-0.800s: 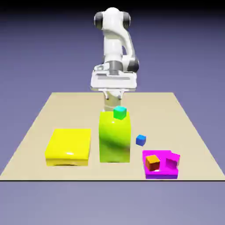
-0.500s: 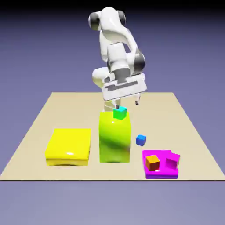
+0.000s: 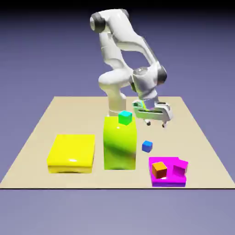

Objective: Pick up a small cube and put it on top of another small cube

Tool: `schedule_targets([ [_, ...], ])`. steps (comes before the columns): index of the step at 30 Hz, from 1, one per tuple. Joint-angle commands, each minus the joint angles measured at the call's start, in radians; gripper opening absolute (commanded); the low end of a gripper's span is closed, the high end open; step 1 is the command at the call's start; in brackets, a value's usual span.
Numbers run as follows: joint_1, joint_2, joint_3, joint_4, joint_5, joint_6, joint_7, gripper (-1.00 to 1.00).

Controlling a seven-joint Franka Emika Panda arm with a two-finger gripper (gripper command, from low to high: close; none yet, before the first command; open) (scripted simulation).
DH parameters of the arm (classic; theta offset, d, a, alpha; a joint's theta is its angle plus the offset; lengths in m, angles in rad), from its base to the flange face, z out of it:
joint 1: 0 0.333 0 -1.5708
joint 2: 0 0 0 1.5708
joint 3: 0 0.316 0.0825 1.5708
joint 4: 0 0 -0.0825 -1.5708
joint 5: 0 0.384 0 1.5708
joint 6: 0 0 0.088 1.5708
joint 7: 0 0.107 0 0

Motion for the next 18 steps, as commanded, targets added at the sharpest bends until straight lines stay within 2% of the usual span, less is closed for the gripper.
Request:
schedule_targets([
  [1, 0.019, 0.019, -0.002, -0.013, -0.022, 0.010, 0.044, 0.00],
  [12, -0.008, 0.190, 0.085, -0.187, -0.461, 0.307, 0.279, 0.00],
  [18, -0.047, 0.295, 0.183, -0.159, -0.243, 0.387, 0.121, 0.00],
])
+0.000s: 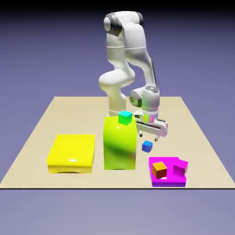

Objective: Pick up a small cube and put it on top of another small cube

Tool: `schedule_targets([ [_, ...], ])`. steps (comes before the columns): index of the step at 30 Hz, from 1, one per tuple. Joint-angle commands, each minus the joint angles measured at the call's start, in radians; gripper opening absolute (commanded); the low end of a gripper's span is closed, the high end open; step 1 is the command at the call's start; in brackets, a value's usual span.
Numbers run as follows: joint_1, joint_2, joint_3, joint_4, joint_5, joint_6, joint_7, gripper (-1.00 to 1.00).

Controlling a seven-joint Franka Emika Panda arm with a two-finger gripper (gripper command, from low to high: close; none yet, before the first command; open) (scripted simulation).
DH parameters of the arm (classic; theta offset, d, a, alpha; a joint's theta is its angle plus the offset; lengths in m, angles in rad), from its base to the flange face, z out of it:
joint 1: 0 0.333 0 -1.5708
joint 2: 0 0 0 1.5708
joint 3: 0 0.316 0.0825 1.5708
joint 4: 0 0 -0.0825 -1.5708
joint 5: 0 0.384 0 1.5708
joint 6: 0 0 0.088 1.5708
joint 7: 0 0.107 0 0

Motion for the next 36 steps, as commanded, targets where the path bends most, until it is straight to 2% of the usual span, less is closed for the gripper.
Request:
schedule_targets([
  [1, -0.008, 0.021, 0.020, 0.006, 0.044, 0.016, -0.032, 0.00],
  [13, -0.100, 0.270, 0.251, 0.072, 0.558, 0.206, -0.407, 0.00],
  [14, -0.100, 0.270, 0.251, 0.072, 0.558, 0.206, -0.407, -1.00],
  [33, 0.038, -0.105, -0.098, -0.028, -0.217, -0.080, 0.158, -1.00],
  [36, 0.037, -0.103, -0.064, 0.044, -0.235, -0.127, 0.130, -1.00],
])
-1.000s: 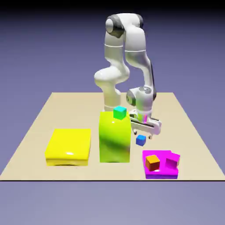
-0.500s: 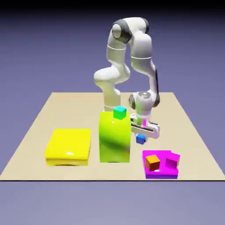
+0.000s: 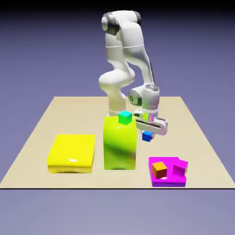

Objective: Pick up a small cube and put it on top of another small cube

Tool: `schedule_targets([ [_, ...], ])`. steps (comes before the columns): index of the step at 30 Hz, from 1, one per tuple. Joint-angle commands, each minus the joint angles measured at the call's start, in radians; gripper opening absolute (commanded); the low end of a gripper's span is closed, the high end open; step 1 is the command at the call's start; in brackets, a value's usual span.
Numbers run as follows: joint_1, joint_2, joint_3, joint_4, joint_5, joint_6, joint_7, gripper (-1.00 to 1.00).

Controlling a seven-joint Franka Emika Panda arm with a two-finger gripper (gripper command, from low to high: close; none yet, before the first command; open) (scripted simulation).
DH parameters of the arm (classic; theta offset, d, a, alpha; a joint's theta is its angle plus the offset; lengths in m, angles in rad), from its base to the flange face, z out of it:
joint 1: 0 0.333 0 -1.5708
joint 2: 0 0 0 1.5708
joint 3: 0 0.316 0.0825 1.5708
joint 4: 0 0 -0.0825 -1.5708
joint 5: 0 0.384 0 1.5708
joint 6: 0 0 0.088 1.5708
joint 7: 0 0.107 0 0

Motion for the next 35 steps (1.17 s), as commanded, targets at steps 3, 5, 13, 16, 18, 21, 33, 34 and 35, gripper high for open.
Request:
schedule_targets([
  [3, -0.066, -0.048, 0.067, 0.108, 0.001, -0.132, -0.033, -1.00],
  [5, -0.132, -0.100, 0.100, 0.143, 0.021, -0.216, -0.036, -1.00],
  [13, -0.422, -0.328, 0.217, 0.243, 0.121, -0.554, -0.030, -1.00],
  [16, -0.531, -0.413, 0.261, 0.281, 0.159, -0.680, -0.028, -1.00],
  [18, -0.603, -0.470, 0.291, 0.306, 0.184, -0.765, -0.027, -1.00],
  [21, -0.712, -0.555, 0.332, 0.337, 0.223, -0.887, -0.022, -1.00],
  [33, -0.893, -0.589, 0.433, 0.163, 0.348, -0.770, -0.035, 1.00],
  [34, -0.879, -0.601, 0.414, 0.193, 0.333, -0.813, -0.026, 1.00],
  [35, -0.864, -0.614, 0.395, 0.223, 0.319, -0.857, -0.016, 1.00],
])
